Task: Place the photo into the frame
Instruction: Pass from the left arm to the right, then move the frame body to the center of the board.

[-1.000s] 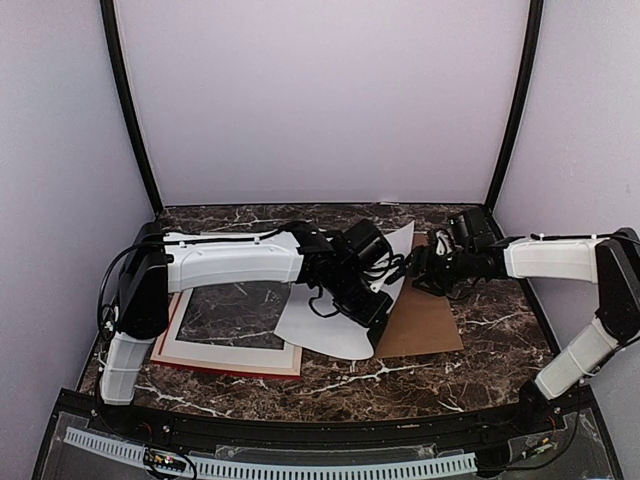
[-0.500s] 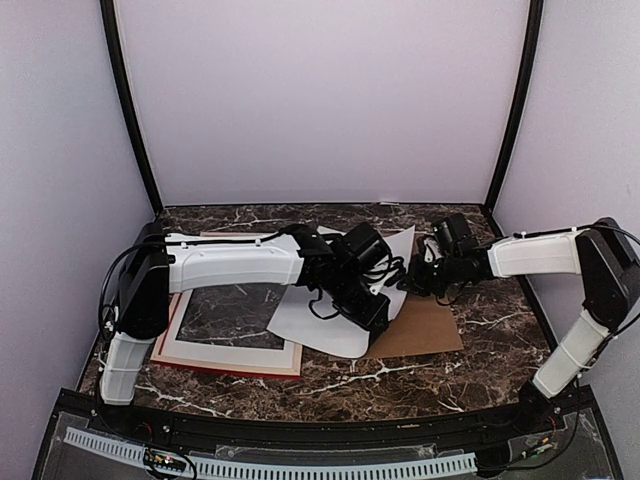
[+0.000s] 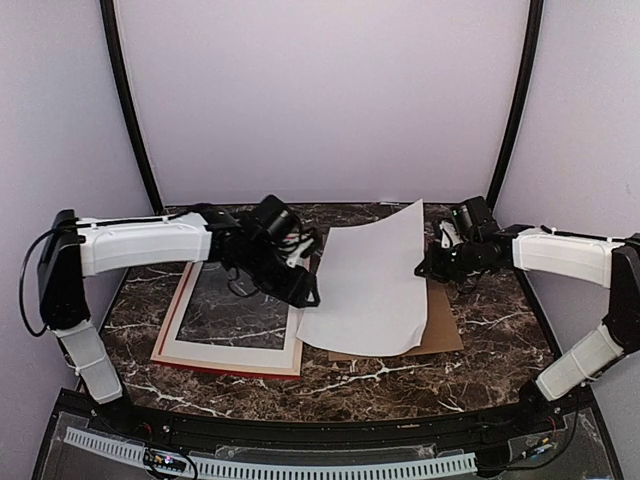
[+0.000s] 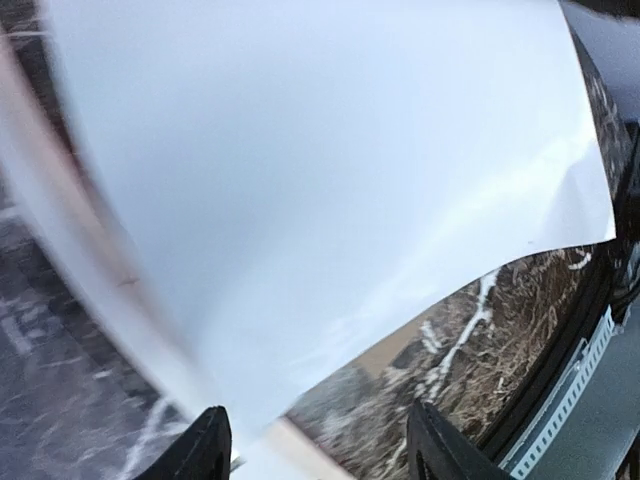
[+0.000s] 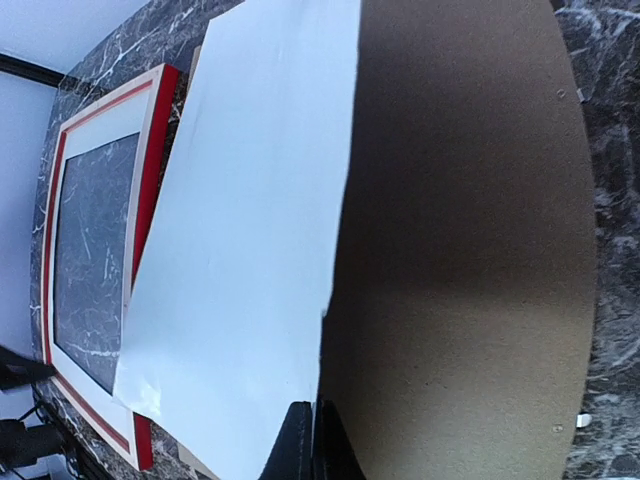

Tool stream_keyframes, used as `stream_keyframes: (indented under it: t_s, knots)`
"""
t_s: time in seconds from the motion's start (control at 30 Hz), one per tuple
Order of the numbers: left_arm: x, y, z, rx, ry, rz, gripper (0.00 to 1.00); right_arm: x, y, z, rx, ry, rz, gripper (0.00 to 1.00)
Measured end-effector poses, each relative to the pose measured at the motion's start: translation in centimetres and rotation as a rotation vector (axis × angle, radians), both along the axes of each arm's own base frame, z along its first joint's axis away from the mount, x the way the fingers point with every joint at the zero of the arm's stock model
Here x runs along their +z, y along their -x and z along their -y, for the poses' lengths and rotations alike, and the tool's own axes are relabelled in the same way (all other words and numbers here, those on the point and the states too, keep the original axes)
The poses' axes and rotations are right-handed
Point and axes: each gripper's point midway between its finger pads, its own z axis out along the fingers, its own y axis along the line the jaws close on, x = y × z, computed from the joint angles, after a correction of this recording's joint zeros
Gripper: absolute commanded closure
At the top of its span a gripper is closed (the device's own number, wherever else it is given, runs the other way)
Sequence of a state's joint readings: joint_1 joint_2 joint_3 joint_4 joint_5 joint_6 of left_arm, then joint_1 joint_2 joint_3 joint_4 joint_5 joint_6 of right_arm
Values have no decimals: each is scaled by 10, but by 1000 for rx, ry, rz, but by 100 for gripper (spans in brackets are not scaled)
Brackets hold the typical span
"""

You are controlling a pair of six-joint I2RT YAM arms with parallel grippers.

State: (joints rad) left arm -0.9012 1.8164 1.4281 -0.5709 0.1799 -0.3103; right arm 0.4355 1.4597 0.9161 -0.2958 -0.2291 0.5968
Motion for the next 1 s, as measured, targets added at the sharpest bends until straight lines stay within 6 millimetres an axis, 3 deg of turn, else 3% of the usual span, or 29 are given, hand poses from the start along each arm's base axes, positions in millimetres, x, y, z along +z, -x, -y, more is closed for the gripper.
stream_keyframes:
  t_s: [0.13, 0.2, 0.33, 0.5, 0.77, 1.0]
  knots:
    - [41, -54, -86, 239, 87, 86, 30, 17, 2, 18, 1, 4, 34, 100]
    - [48, -73, -124, 341, 100, 118, 29, 24, 4, 24, 7, 8, 46, 100]
    - [29, -101, -202, 543, 61, 103, 29, 34, 11, 27, 35, 12, 59, 100]
    - [3, -123, -273, 720, -7, 68, 29, 38, 16, 22, 71, -15, 57, 100]
    - [-48, -135, -337, 883, -85, -43, 29, 53, 23, 17, 109, -60, 86, 100]
    - [-79, -137, -346, 902, -122, -103, 29, 54, 28, 17, 130, -60, 82, 100]
